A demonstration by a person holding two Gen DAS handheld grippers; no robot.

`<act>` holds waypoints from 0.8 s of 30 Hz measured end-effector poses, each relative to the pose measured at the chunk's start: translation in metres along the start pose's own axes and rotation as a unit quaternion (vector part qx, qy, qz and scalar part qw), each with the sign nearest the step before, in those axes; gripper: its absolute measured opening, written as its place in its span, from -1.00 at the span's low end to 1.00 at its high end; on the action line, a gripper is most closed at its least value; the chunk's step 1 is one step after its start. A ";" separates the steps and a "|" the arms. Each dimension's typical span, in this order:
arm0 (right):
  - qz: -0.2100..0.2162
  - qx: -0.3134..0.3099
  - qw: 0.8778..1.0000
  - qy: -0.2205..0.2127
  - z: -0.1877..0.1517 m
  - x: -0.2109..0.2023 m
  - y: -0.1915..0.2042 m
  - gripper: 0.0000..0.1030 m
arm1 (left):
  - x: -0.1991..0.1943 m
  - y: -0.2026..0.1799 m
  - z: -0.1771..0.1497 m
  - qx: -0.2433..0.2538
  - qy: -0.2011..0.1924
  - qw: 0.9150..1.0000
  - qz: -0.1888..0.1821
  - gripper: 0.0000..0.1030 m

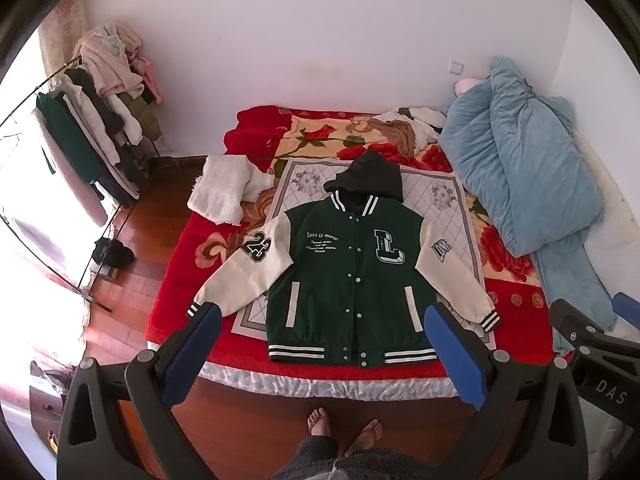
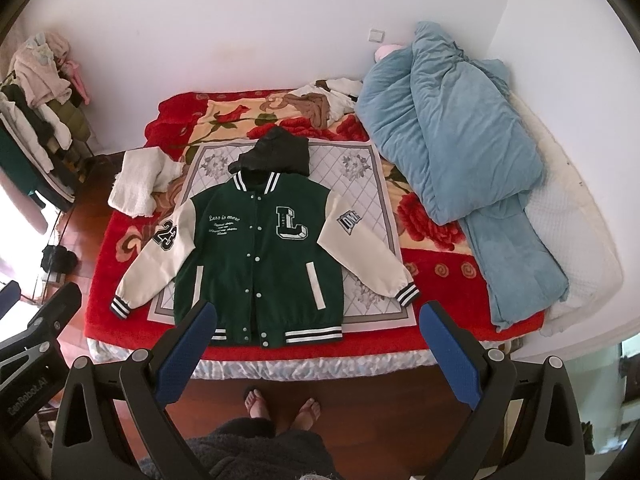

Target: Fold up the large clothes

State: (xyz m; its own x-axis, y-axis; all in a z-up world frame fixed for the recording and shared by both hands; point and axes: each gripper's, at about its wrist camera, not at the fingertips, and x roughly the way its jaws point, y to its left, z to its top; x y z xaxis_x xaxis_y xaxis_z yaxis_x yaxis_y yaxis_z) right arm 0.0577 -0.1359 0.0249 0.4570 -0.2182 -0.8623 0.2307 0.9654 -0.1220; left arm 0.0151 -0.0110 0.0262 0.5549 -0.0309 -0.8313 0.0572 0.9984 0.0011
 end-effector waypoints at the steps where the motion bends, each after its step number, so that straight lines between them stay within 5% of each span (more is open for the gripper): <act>1: 0.000 0.000 1.000 -0.001 0.002 0.000 -0.001 0.98 | -0.001 0.000 0.001 0.000 -0.001 1.000 0.000 1.00; 24: 0.002 0.002 1.000 -0.005 0.001 -0.003 -0.002 0.98 | -0.003 0.000 0.000 0.000 -0.004 1.000 -0.002 1.00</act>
State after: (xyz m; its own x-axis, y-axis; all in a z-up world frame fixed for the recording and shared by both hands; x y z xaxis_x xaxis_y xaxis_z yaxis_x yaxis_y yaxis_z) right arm 0.0569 -0.1374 0.0286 0.4666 -0.2153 -0.8579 0.2321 0.9657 -0.1161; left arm 0.0137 -0.0107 0.0283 0.5621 -0.0358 -0.8263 0.0596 0.9982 -0.0028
